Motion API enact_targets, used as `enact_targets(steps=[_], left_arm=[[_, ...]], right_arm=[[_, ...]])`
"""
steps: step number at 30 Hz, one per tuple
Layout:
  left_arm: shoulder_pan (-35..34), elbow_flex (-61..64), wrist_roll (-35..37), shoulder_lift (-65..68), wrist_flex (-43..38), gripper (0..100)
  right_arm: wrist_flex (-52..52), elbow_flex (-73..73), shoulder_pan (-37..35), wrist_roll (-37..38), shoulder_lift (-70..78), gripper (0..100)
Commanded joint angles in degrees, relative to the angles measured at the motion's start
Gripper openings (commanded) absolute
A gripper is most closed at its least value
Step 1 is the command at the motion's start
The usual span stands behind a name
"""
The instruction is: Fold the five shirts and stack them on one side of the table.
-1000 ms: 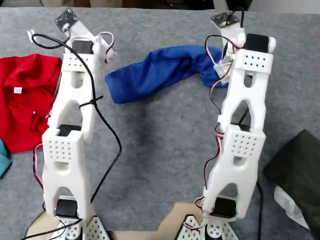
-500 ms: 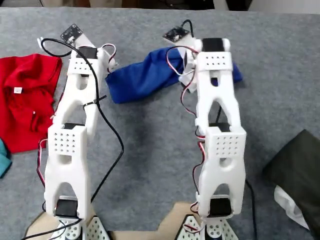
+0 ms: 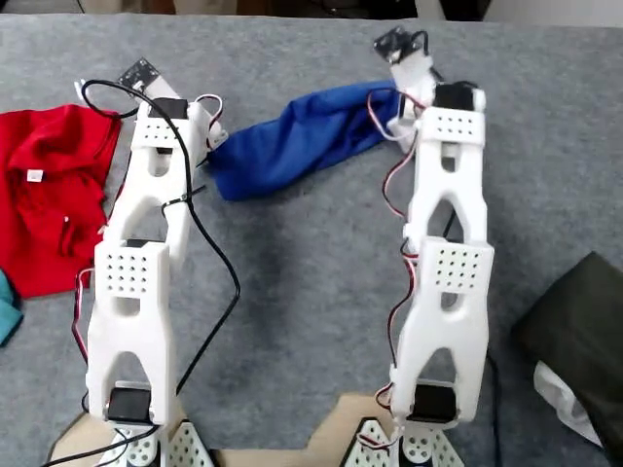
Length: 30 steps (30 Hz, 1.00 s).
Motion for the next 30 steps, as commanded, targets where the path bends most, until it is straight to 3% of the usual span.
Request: enact_targets(steps=[1, 8, 14, 17, 24, 27, 30], left_arm=[[-0.44, -3.96, 0.09, -0.66, -1.05, 2], [-0.44, -4.13, 0.09, -0.57, -0.97, 2], [-0.35, -4.04, 0.09, -0.57, -0.88, 2], [-0.35, -4.04, 0.09, -0.57, -0.79, 2], [-0.35, -4.04, 0.09, -0.57, -0.88, 2], [-0.44, -4.13, 0.09, -0.57, -0.88, 2], [-0.44, -4.13, 0.0, -0.57, -0.88, 2]], right_arm=[[6.51, -11.82, 0.13, 0.53, -0.4, 0.6], [24.26, -31.87, -1.27, 3.87, -0.57, 0.6], [25.67, -23.43, -2.42, 6.51, -5.14, 1.1], [21.89, -17.45, -3.3, 6.51, -3.91, 8.7], [2.64, -16.31, -3.3, 6.86, 7.34, 33.7], [-1.05, -16.4, -3.21, 6.51, 11.65, 29.3], [-2.81, -16.48, -2.51, 6.51, 13.49, 14.8]])
